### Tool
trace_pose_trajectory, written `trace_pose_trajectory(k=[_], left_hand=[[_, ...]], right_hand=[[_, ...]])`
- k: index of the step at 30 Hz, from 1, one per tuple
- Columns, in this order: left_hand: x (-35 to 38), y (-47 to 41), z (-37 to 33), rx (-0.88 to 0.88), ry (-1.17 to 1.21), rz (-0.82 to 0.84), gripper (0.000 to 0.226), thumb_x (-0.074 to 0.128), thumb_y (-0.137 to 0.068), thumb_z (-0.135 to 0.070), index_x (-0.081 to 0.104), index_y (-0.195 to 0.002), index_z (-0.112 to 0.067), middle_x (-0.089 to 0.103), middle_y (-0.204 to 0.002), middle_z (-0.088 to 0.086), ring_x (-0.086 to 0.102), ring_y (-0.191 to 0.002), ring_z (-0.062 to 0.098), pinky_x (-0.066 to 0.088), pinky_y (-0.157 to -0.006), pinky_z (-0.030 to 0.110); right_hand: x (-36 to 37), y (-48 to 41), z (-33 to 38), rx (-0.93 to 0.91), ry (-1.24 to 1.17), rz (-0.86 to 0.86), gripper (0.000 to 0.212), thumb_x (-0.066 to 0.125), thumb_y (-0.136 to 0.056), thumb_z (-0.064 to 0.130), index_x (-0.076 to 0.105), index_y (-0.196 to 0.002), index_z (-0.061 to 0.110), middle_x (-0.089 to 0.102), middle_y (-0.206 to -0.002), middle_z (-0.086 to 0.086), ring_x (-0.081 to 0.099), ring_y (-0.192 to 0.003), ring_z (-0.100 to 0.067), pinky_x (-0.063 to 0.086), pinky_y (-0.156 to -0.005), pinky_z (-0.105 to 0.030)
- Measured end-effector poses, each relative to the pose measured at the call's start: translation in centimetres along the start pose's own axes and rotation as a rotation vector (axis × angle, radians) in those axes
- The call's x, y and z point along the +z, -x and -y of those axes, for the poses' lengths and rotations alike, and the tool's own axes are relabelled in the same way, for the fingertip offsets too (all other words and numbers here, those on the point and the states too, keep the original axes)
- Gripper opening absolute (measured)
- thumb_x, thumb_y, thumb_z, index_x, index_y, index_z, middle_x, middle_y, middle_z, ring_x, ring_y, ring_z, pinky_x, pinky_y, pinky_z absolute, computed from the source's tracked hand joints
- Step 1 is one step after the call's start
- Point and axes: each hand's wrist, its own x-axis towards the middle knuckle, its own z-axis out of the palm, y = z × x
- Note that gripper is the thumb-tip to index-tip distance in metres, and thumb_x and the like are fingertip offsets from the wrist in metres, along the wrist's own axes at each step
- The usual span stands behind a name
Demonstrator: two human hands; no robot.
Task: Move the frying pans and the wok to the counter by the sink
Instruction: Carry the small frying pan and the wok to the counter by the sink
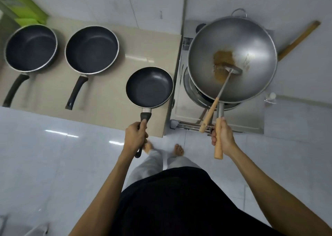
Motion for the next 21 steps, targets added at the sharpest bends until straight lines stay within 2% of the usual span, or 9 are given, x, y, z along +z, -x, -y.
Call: trace_pose_trajectory(k=[5,13,17,21], left_hand=[[-1.1,1.2,0.5,-0.032,0.245,0.051,0.04,0.051,-0.105,-0.035,0.063,-0.092,0.001,0.06,-0.062,0.004,0.053,-0.039,0.016,0.045,-0.035,0.029],[-7.0,2.3,4.6,-0.043,0.443,-0.016,0.039,0.05,-0.106,-0.035,0.062,-0.088,-0.002,0.056,-0.06,-0.002,0.047,-0.04,0.013,0.041,-0.034,0.025],[-12.4,2.7,8.2,-0.029,0.45,-0.062,0.04,0.049,-0.106,-0.032,0.062,-0.092,0.003,0.055,-0.063,0.005,0.048,-0.04,0.014,0.041,-0.035,0.026],[-19.7,3.6,12.6,-0.004,0.443,-0.084,0.04,0.05,-0.106,-0.032,0.063,-0.094,0.004,0.057,-0.063,0.005,0.048,-0.039,0.015,0.041,-0.034,0.027]], right_hand=[[-0.2,1.7,-0.4,-0.033,0.07,-0.003,0.057,0.037,-0.1,0.068,0.052,-0.082,0.015,0.053,-0.056,-0.004,0.047,-0.041,-0.016,0.042,-0.042,-0.028],[2.6,6.0,-2.4,-0.062,0.134,-0.067,0.054,0.038,-0.102,0.064,0.05,-0.078,0.016,0.052,-0.053,-0.005,0.045,-0.037,-0.016,0.04,-0.039,-0.027],[6.4,8.7,-3.7,-0.098,0.169,-0.102,0.055,0.039,-0.1,0.065,0.049,-0.078,0.017,0.051,-0.053,-0.006,0.043,-0.036,-0.017,0.037,-0.039,-0.026],[13.2,11.8,-5.6,-0.118,0.191,-0.077,0.054,0.039,-0.099,0.067,0.049,-0.08,0.017,0.052,-0.05,-0.003,0.043,-0.035,-0.016,0.038,-0.038,-0.024]])
